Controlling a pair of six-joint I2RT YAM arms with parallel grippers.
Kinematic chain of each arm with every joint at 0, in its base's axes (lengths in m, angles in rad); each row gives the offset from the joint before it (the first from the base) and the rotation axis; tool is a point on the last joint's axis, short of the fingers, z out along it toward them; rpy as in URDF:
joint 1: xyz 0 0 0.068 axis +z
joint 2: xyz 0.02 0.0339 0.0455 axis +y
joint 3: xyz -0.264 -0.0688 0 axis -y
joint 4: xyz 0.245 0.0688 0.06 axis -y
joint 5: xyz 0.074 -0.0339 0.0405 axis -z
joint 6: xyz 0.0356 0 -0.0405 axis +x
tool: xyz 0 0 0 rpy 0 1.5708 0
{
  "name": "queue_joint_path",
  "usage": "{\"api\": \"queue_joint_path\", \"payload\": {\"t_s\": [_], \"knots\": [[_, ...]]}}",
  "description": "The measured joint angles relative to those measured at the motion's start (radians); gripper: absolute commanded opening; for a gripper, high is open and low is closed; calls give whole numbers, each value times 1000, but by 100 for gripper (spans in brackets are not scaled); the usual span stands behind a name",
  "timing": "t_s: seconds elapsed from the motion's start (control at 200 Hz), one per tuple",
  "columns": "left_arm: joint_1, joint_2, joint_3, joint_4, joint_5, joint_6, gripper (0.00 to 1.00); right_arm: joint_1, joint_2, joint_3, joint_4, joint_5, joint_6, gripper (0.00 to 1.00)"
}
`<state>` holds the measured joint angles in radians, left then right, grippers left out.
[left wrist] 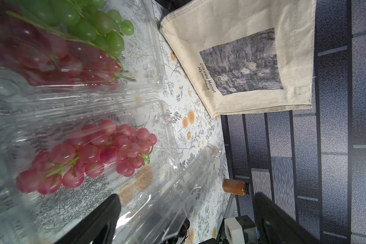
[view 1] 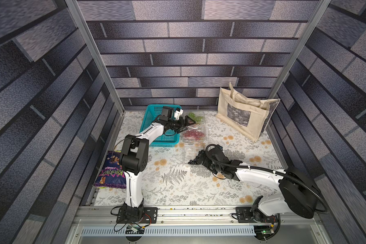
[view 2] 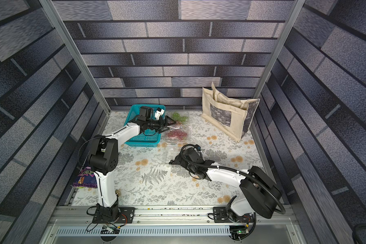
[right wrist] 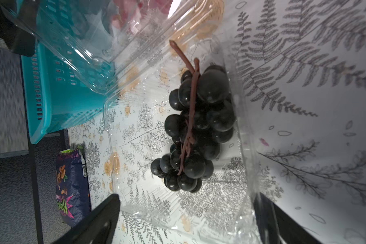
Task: Pack grapes into containers
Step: Close the packing box at the center of the board.
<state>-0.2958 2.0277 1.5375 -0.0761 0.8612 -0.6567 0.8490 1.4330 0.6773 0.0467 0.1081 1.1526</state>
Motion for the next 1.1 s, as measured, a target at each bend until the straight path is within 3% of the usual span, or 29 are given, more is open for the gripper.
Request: {"api": "queue_joint_path", "payload": {"t_s": [0.461, 1.102], "knots": [[0, -4, 0, -16, 53, 19, 100, 0, 52, 69, -58, 50, -1, 100], [-13, -126, -100, -29, 67, 74, 100, 0, 96, 130, -93, 80, -39, 100]]}}
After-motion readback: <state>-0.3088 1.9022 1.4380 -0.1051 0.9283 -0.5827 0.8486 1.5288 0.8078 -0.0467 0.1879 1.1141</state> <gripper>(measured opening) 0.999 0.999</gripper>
